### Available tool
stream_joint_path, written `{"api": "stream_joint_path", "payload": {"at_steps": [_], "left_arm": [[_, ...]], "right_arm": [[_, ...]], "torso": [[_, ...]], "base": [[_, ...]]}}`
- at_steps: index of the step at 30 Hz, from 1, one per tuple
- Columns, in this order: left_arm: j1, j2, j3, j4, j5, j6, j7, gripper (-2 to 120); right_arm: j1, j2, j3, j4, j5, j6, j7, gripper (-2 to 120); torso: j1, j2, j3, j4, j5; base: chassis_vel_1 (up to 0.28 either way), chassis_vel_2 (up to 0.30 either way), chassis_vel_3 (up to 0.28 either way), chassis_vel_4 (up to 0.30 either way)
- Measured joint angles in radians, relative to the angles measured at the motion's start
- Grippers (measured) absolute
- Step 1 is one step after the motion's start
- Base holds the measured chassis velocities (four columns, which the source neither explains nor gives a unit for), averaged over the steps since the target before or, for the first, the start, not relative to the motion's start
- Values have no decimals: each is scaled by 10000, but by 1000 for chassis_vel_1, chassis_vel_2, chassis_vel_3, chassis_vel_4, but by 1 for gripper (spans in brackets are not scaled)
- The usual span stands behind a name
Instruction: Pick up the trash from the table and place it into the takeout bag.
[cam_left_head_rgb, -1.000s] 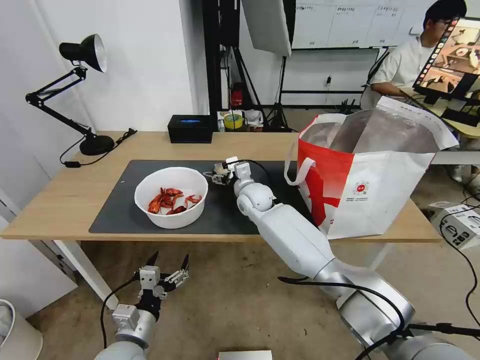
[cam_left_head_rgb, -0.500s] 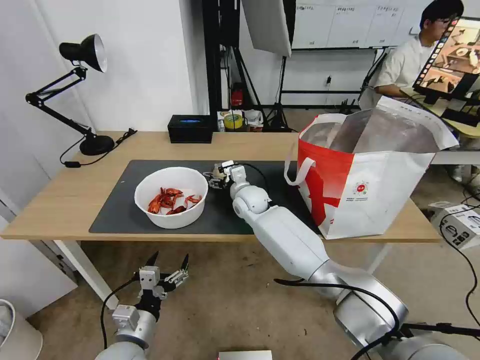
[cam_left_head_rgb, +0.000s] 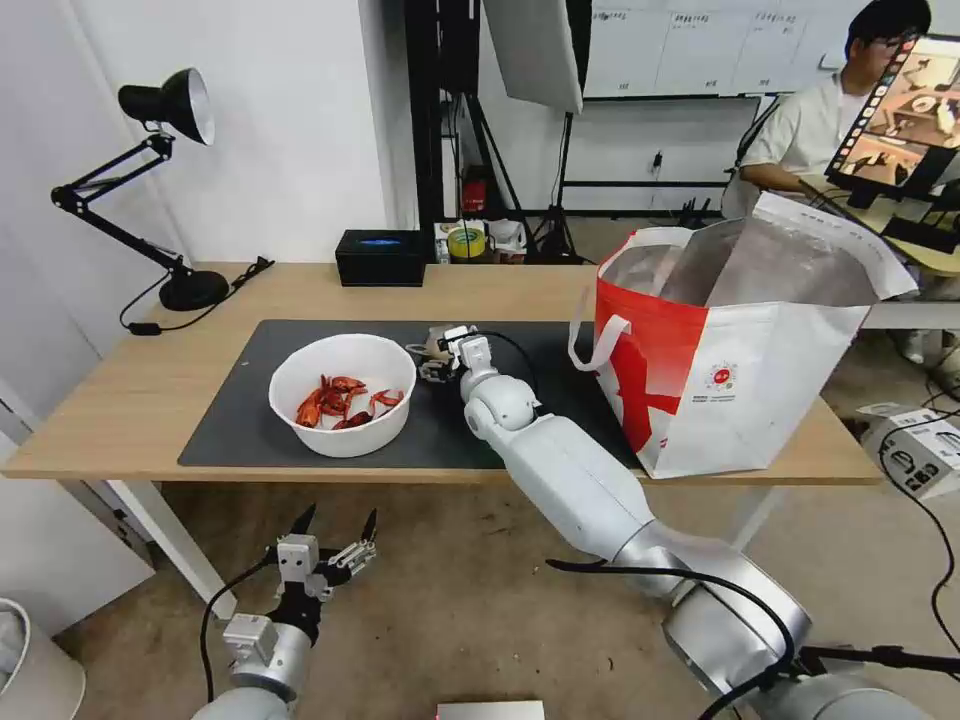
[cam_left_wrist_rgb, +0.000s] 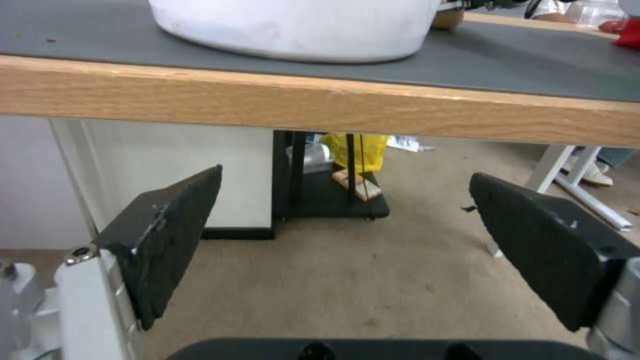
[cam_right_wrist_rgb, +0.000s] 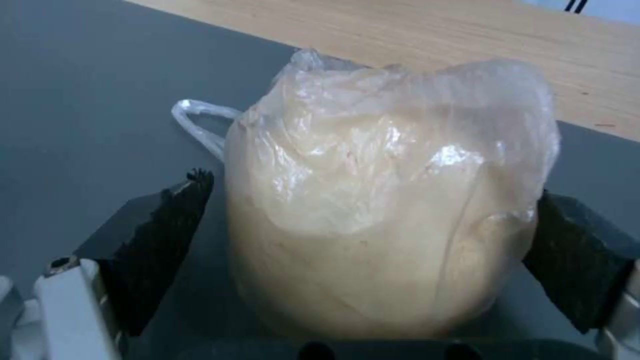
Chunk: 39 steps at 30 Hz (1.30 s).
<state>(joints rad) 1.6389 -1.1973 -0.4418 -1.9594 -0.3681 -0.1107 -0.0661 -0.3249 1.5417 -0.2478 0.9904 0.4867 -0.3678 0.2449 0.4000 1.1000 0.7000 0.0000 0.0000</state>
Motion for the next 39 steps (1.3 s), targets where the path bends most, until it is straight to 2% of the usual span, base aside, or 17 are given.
{"api": "stream_joint_path", "payload": {"at_steps": [7,10,11,14,15,18,20,25,26,28,29,31,34,37,39], "left_arm": [[21,-34,25,-1,21,-7,4,100],[21,-35,43,-8,24,-8,5,100],[21,-35,43,-8,24,-8,5,100],[21,-27,57,-16,27,-7,5,100],[21,-27,57,-16,27,-7,5,100],[21,-23,62,-17,29,-8,5,100],[23,-23,63,-17,30,-8,5,100],[23,-8,79,-17,33,-8,5,100],[23,-8,79,-17,33,-8,5,100],[21,3,80,-28,33,-8,2,100],[21,3,80,-28,33,-8,2,100],[44,5,79,-54,33,-8,0,100],[74,-12,71,-70,41,-7,0,100],[117,-66,66,-85,79,-7,0,100],[156,-138,73,-102,176,-7,-3,100]], "right_arm": [[28,32,34,-120,-21,1,-35,100],[33,10,38,-121,-17,-3,-41,89],[33,10,38,-121,-17,-3,-41,89],[33,-20,42,-119,6,-20,-42,72],[33,-20,42,-119,6,-20,-42,72],[15,-60,44,-66,14,-58,-38,59],[-3,-75,42,-16,21,-108,-27,55],[-116,-193,28,346,118,-285,18,32],[-116,-193,28,346,118,-285,18,32],[-217,-365,24,749,234,-286,53,23],[-217,-365,24,749,234,-286,53,23],[-359,-701,-22,1430,328,-267,134,14],[-511,-1075,-58,2162,411,-260,239,7],[-736,-1592,-67,3169,481,-254,371,7],[-1048,-2226,-45,4371,471,-243,476,7]], "torso": [[-1,0,0,0,0],[0,0,0,0,0],[0,0,0,0,0],[-1,0,0,0,0],[-1,0,0,0,0],[0,0,0,0,0],[0,0,0,0,0],[0,0,0,0,0],[0,0,0,0,0],[0,0,0,0,0],[0,0,0,0,0],[0,0,0,1,1],[0,0,0,0,1],[0,0,0,0,2],[0,0,0,-1,2]], "base": [[0,0,0,0],[0,0,0,0],[0,0,0,0],[0,0,0,0],[0,0,0,0],[0,0,0,0],[0,0,0,0],[0,0,0,0],[0,0,0,0],[0,0,0,0],[0,0,0,0],[0,0,0,0],[0,0,0,0],[0,0,0,0],[0,0,0,0]]}}
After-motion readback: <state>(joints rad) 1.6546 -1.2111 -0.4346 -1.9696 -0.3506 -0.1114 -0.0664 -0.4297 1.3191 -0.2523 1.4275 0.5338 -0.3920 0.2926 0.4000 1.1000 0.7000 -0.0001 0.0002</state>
